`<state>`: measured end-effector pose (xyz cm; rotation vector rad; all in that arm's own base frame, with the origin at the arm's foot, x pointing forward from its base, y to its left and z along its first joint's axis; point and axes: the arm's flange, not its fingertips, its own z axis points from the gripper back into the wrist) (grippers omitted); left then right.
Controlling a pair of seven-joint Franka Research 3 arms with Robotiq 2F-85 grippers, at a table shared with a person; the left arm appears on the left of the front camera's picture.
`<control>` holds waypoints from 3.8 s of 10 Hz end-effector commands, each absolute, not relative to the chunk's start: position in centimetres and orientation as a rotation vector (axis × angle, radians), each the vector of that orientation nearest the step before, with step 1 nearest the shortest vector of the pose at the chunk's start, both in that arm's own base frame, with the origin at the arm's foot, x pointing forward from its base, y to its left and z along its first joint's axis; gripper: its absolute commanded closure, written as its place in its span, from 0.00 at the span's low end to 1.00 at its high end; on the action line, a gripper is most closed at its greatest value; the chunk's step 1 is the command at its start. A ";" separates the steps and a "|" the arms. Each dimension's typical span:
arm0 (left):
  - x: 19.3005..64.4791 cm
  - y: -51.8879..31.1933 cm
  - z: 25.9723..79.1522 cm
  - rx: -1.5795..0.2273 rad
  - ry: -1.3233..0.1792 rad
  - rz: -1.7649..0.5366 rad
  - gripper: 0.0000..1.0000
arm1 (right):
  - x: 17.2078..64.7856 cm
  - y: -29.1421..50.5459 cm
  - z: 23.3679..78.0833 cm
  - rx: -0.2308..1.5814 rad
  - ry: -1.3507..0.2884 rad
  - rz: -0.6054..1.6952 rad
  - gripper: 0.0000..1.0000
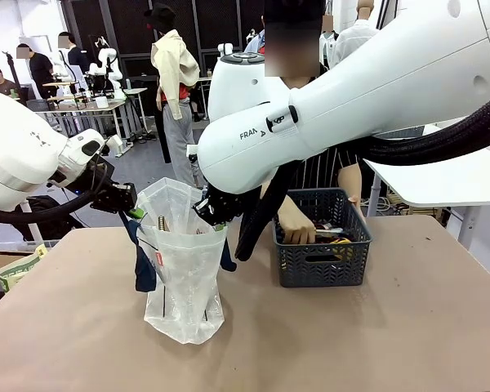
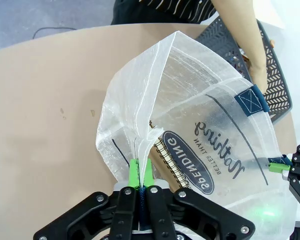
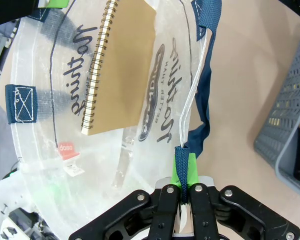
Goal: Transfer purchased items from the store into the shopping bag.
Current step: Move the Reusable shopping bag to the right side of the table.
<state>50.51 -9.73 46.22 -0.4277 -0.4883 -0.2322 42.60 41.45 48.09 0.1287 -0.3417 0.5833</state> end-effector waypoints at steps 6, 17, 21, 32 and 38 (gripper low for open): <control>50.3 -9.5 46.4 -0.427 -0.495 -0.229 1.00 | 42.5 41.3 48.3 0.129 -0.344 0.579 1.00; 50.3 -9.5 46.4 -0.427 -0.495 -0.229 1.00 | 42.5 41.3 48.3 0.129 -0.344 0.579 1.00; 50.3 -9.5 46.4 -0.427 -0.495 -0.229 1.00 | 42.5 41.3 48.3 0.129 -0.344 0.579 1.00; 50.3 -9.5 46.4 -0.427 -0.495 -0.229 1.00 | 42.5 41.3 48.3 0.129 -0.344 0.579 1.00; 50.3 -9.5 46.4 -0.427 -0.495 -0.229 1.00 | 42.5 41.3 48.3 0.129 -0.344 0.579 1.00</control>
